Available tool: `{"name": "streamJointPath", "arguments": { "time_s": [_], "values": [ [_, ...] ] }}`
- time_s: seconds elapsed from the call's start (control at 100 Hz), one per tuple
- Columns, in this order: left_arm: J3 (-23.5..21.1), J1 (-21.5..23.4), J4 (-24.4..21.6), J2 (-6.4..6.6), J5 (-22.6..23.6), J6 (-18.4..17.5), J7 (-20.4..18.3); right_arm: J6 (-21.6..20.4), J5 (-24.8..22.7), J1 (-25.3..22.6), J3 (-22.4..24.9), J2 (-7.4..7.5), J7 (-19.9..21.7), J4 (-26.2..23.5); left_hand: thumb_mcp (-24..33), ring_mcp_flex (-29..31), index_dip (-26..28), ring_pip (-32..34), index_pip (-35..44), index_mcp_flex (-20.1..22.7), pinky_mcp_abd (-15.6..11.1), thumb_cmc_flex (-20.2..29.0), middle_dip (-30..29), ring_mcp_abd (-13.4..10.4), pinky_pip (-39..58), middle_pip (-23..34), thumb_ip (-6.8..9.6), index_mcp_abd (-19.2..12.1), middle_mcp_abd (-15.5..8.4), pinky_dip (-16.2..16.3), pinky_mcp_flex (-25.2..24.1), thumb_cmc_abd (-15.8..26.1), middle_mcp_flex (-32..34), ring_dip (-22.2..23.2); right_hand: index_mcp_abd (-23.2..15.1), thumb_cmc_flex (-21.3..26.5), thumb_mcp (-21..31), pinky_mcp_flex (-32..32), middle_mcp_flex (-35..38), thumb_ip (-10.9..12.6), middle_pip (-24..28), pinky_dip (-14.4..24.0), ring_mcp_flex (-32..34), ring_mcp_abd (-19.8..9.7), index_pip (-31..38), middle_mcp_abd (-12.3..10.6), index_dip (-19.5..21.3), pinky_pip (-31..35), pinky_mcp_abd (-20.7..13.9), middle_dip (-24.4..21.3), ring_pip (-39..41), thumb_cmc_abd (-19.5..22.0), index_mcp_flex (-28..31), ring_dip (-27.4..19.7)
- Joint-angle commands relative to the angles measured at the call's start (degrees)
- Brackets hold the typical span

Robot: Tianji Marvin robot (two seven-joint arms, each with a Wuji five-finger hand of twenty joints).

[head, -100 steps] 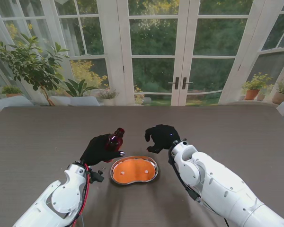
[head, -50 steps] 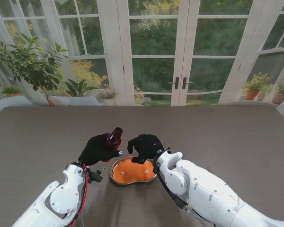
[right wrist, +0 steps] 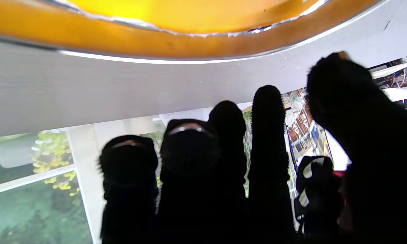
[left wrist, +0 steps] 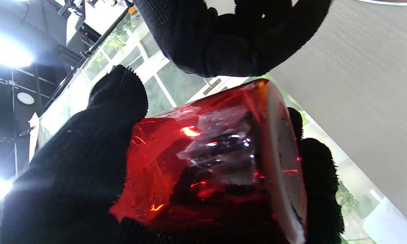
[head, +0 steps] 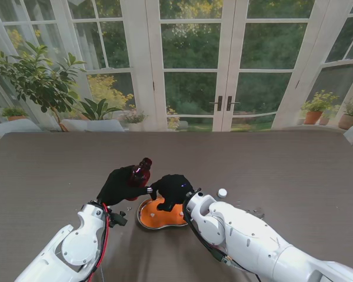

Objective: Collect the cotton balls from the tray into a sample bottle

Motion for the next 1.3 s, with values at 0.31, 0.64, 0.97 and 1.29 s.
{"name": "streamJointPath", "arguments": {
  "time_s": [0.31,0.64,0.97,1.29],
  "values": [
    [0.2,0.0,-0.3,-0.17,-0.3,0.1,-1.0,-0.1,-1.2,1.5,-3.9,-1.87,0.5,2.2,8.1,0.2,1.7,1.1,8.7,4.8,-1.1,10.5,-0.7,1.1,-1.5,0.5,0.71,-12.2,-5.2,0.6,-2.6,12.1,3.5,0.9,-1.2,-2.6,2.4,0.7,0.6,3.9,0.1,-0.3,2.1,-1.4,-1.7,-1.3,-1.6,2.6,0.9,-0.3,1.4,0.7,0.2,0.6],
    [0.3,-0.1,-0.2,-0.19,-0.5,-0.1,-1.1,0.8,-2.1,2.7,-6.2,-2.11,1.9,3.1,8.1,0.2,1.7,1.2,8.7,4.8,-1.0,10.4,-0.8,1.2,-1.5,0.5,0.66,-12.3,-5.2,0.6,-2.6,12.2,3.4,0.9,-0.7,-2.4,1.8,0.5,0.3,4.2,0.1,-0.2,2.1,-1.9,-2.2,-1.4,-1.7,2.7,0.4,-0.6,1.6,1.1,0.5,0.7],
    [0.3,0.0,-0.3,-0.19,-0.5,0.0,-1.1,1.3,-3.3,3.7,-8.8,-3.45,0.3,5.4,8.0,0.1,1.7,1.2,8.6,4.8,-1.0,10.4,-1.1,1.3,-1.6,0.5,0.66,-12.1,-5.0,0.6,-2.6,12.2,3.4,0.9,-0.2,-2.6,1.9,0.8,0.3,4.0,0.2,-0.3,2.1,-2.4,-2.6,-1.6,-1.8,2.8,0.4,-0.6,2.3,-0.3,0.5,1.0],
    [0.5,0.0,-0.3,-0.2,-0.7,0.0,-1.2,1.0,-4.1,4.3,-10.3,-3.77,-0.2,6.8,8.0,0.2,1.7,1.2,8.5,4.9,-0.9,10.4,-1.2,1.4,-1.6,0.6,0.64,-12.0,-5.0,0.6,-2.6,12.3,3.5,0.9,-0.1,-2.8,2.1,0.8,0.2,3.9,0.1,-0.3,2.1,-2.4,-2.7,-1.6,-1.9,2.8,0.4,-0.6,2.4,-1.2,0.9,1.0]
  ]
}}
